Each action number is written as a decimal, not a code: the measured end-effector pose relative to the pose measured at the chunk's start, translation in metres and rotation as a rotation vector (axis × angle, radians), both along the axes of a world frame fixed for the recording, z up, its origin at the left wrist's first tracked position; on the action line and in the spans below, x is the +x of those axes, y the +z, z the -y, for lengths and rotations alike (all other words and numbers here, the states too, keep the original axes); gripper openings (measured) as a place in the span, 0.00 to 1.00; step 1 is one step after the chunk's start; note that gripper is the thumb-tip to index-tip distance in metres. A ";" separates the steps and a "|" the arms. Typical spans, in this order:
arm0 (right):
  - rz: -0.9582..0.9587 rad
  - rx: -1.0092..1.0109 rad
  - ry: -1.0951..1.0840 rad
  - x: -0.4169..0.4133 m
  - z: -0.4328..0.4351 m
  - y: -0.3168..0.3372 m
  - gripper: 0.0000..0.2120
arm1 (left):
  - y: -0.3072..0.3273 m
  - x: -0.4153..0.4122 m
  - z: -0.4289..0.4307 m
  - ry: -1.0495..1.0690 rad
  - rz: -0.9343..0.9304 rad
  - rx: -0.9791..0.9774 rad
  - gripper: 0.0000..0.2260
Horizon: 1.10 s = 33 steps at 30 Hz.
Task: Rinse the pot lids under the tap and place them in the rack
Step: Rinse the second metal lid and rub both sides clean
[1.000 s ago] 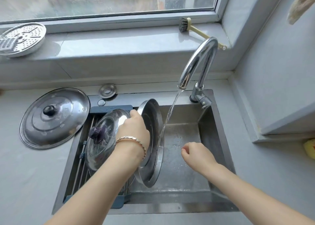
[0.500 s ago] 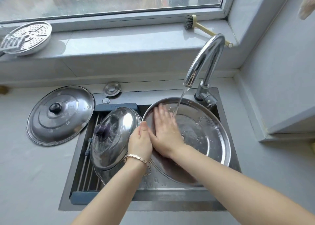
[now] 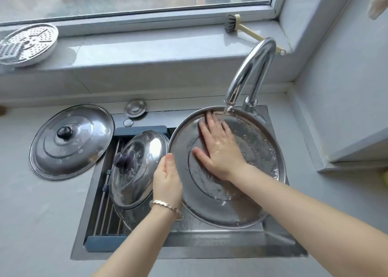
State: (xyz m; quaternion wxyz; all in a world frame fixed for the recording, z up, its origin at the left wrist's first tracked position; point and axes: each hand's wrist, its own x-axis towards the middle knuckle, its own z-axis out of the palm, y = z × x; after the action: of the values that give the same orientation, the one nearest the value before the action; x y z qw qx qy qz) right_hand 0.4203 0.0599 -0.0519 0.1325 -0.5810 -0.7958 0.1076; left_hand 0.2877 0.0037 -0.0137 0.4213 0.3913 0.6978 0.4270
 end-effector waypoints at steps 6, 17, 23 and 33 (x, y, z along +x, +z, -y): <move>-0.141 0.091 0.325 -0.038 0.028 0.003 0.30 | 0.005 0.006 -0.015 0.044 0.084 0.068 0.13; 0.144 0.098 0.844 0.062 0.044 -0.042 0.20 | 0.017 -0.036 -0.035 -0.134 -0.280 0.254 0.12; 0.268 0.142 0.225 0.071 0.006 -0.027 0.29 | 0.018 -0.033 -0.022 -0.209 -0.365 0.088 0.16; -0.347 -0.450 -0.281 0.033 0.073 -0.047 0.13 | 0.067 0.000 -0.038 -0.397 -0.642 -0.312 0.31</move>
State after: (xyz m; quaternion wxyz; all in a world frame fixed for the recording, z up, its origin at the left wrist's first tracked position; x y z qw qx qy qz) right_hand 0.4530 -0.0128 -0.0990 0.1477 -0.6730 -0.6295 0.3592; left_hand 0.2877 0.0416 0.0535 0.3107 0.5634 0.7610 0.0828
